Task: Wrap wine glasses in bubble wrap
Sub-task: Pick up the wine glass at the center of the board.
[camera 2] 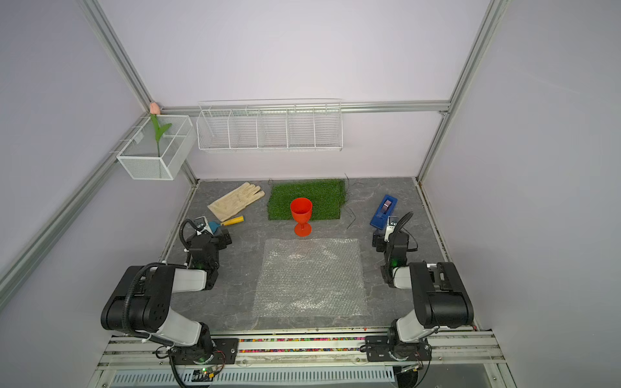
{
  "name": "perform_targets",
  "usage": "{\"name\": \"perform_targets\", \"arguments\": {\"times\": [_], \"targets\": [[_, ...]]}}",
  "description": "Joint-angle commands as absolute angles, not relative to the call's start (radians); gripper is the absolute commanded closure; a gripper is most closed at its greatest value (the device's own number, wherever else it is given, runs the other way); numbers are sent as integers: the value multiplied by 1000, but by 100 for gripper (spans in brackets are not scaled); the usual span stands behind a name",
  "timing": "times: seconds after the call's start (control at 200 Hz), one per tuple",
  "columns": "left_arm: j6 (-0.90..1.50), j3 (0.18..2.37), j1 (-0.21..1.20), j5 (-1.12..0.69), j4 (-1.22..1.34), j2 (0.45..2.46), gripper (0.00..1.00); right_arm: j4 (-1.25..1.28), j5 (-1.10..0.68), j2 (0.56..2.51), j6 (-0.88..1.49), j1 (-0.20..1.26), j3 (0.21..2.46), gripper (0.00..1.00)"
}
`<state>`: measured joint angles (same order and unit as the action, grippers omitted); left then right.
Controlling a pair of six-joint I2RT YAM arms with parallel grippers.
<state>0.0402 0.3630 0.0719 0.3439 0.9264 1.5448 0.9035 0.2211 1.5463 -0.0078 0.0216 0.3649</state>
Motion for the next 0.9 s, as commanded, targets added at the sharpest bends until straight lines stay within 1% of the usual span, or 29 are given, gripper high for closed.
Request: {"name": "perform_targets", "arguments": {"times": [0.0,0.665,0.79,0.895], "targets": [[48,382,69,351,934,1553,0,930,234,1541,-12,26,363,11],[49,365,69,349,960,1547,0,938,235,1534,-11,25,357,11],[39,332,77,349,970,1485,0,809,249,1442,-7,25,383,11],[-25,360,135,383,823,1370,0,617,238,1301,1,26,429,11]]}}
